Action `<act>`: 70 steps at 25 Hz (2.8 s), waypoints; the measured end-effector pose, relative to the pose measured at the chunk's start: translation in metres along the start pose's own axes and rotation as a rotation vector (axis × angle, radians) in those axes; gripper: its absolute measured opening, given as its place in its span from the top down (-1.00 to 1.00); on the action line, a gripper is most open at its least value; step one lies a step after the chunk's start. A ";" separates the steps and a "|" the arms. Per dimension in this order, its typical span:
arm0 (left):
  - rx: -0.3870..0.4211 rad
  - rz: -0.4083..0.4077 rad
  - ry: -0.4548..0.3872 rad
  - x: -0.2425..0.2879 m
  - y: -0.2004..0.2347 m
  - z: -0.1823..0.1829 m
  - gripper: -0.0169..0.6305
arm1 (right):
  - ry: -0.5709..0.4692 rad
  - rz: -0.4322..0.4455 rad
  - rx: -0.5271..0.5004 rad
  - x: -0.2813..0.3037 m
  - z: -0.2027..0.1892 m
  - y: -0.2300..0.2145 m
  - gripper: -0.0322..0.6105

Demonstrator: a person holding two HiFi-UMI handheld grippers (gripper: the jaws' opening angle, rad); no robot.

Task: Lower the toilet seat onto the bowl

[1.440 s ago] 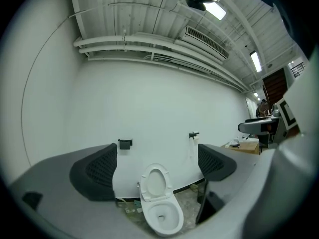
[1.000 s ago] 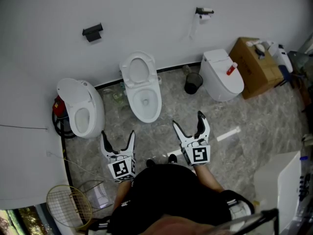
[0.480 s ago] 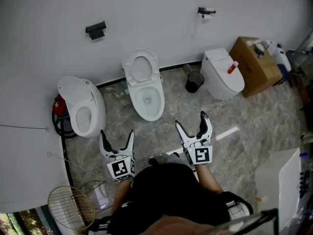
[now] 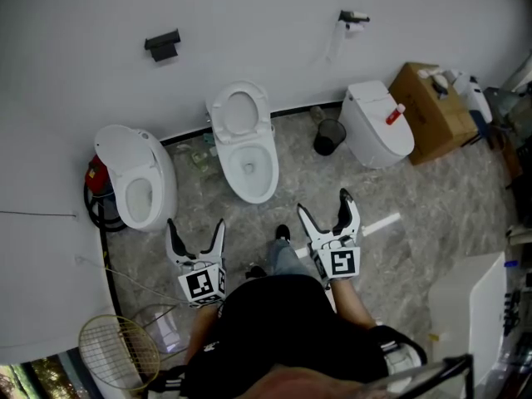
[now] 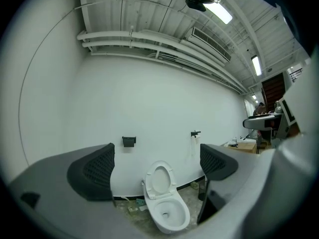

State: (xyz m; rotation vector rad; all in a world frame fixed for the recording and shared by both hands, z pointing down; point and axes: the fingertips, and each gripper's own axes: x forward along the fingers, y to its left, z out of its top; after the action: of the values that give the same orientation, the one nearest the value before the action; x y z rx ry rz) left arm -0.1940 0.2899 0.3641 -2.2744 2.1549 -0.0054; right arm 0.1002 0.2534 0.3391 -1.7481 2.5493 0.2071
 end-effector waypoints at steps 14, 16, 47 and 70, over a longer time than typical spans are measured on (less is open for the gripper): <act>0.001 0.005 0.032 0.098 0.003 -0.009 -0.65 | 0.002 0.030 0.007 0.104 -0.020 -0.028 -0.47; 0.005 0.001 0.038 0.122 -0.001 -0.009 -0.65 | 0.006 0.039 0.000 0.124 -0.023 -0.038 -0.47; 0.061 0.014 0.209 0.365 -0.054 -0.049 -0.64 | 0.139 0.226 0.037 0.336 -0.109 -0.137 -0.47; 0.226 -0.248 0.387 0.533 0.006 -0.224 -0.59 | 0.370 0.313 -0.103 0.500 -0.309 -0.089 -0.47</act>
State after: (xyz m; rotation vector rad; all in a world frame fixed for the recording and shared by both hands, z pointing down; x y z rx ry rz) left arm -0.1734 -0.2433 0.5858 -2.5442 1.8689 -0.7050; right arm 0.0140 -0.2825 0.5819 -1.5282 3.1267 0.0239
